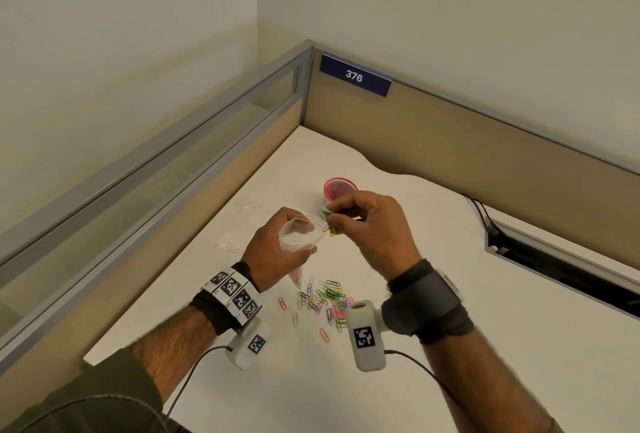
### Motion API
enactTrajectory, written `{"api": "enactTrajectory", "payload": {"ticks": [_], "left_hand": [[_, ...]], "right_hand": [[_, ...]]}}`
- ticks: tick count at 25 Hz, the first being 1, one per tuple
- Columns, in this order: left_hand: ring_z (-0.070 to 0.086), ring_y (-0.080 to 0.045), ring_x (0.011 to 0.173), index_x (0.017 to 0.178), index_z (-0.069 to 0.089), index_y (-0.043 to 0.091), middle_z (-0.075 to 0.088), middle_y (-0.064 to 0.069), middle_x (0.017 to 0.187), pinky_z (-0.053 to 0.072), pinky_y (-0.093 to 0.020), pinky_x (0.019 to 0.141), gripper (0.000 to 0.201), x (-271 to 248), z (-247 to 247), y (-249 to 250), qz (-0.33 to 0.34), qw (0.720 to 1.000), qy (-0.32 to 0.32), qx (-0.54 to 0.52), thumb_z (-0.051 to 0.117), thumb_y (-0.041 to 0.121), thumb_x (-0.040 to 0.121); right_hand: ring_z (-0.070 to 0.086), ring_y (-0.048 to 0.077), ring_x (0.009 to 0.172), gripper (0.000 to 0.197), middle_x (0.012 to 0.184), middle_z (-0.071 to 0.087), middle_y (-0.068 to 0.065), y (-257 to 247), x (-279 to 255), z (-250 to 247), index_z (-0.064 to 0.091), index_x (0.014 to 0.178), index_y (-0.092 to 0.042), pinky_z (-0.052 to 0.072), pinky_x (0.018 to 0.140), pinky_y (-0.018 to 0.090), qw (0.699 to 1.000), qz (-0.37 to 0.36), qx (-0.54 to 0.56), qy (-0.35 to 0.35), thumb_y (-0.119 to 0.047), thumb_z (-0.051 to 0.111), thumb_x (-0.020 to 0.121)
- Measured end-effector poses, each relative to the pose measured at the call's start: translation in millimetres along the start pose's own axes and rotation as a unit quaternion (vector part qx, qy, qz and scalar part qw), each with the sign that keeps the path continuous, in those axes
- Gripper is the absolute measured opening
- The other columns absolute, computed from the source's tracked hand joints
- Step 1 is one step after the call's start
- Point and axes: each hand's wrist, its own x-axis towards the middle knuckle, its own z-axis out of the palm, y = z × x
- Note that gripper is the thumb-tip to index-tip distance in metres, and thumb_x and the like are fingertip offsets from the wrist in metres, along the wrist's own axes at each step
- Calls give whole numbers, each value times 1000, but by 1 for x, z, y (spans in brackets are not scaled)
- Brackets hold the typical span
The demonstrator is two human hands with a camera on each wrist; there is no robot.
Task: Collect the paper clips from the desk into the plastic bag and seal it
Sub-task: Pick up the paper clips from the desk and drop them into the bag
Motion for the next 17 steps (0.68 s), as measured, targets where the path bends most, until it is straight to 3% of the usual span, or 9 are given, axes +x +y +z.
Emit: {"api": "enactTrajectory", "payload": {"ticks": [3, 7, 9, 11, 13, 14, 15, 17], "left_hand": [[65, -2, 100, 112, 53, 32, 65, 22, 101, 54, -29, 86, 43, 2, 4, 3, 4, 1000, 1, 20, 77, 33, 77], [66, -6, 88, 110, 54, 29, 66, 16, 95, 51, -18, 73, 41, 2, 6, 7, 11, 1000, 2, 0, 76, 28, 76], [65, -4, 91, 109, 53, 34, 65, 20, 96, 51, -18, 76, 41, 1, 4, 7, 8, 1000, 1, -3, 76, 29, 75], [64, 1, 100, 109, 54, 34, 64, 27, 100, 52, -21, 85, 41, 0, 3, 6, 8, 1000, -6, 10, 78, 30, 76], [64, -3, 108, 113, 55, 26, 66, 22, 107, 54, -29, 94, 43, -1, 3, 5, 6, 1000, -12, 8, 79, 28, 78], [64, -6, 110, 114, 55, 23, 68, 17, 109, 54, -33, 97, 44, -2, 2, 5, 3, 1000, -11, 0, 79, 29, 78], [65, -9, 111, 115, 56, 21, 69, 14, 110, 53, -36, 99, 45, -3, 0, 5, 1, 1000, -8, -8, 79, 28, 77], [65, -11, 111, 114, 56, 19, 70, 9, 110, 52, -39, 102, 45, -5, -3, 5, -3, 1000, 0, -21, 79, 27, 76]], "right_hand": [[65, 10, 77, 7, 86, 70, -1, -5, 3, 25, 73, 92, -15, 56, 74, 20, 997, -34, -68, -22, -13, 68, 87], [64, 15, 83, 10, 92, 69, 2, -3, 3, 37, 73, 95, -15, 57, 80, 32, 986, -48, -154, -43, -17, 65, 90], [64, 14, 84, 11, 94, 70, 2, -7, 3, 31, 72, 97, -15, 57, 82, 30, 987, -43, -149, -31, -16, 64, 90], [64, 12, 85, 12, 96, 71, 1, -13, 2, 22, 72, 99, -13, 54, 81, 19, 990, -43, -137, -12, -11, 64, 90], [61, 6, 80, 13, 91, 68, -3, -14, 1, 11, 73, 97, -12, 45, 76, 5, 992, -52, -116, 23, -7, 65, 88], [60, 4, 78, 12, 88, 66, -6, -9, 3, 7, 73, 96, -12, 44, 74, 3, 992, -52, -103, 42, -7, 66, 87], [60, 4, 77, 12, 87, 65, -7, 1, 4, 3, 73, 94, -12, 45, 74, 5, 993, -44, -96, 55, -7, 66, 86], [64, 12, 79, 11, 89, 68, -2, 37, 7, 3, 72, 93, -13, 52, 78, 19, 992, 1, -118, 49, -8, 66, 86]]}}
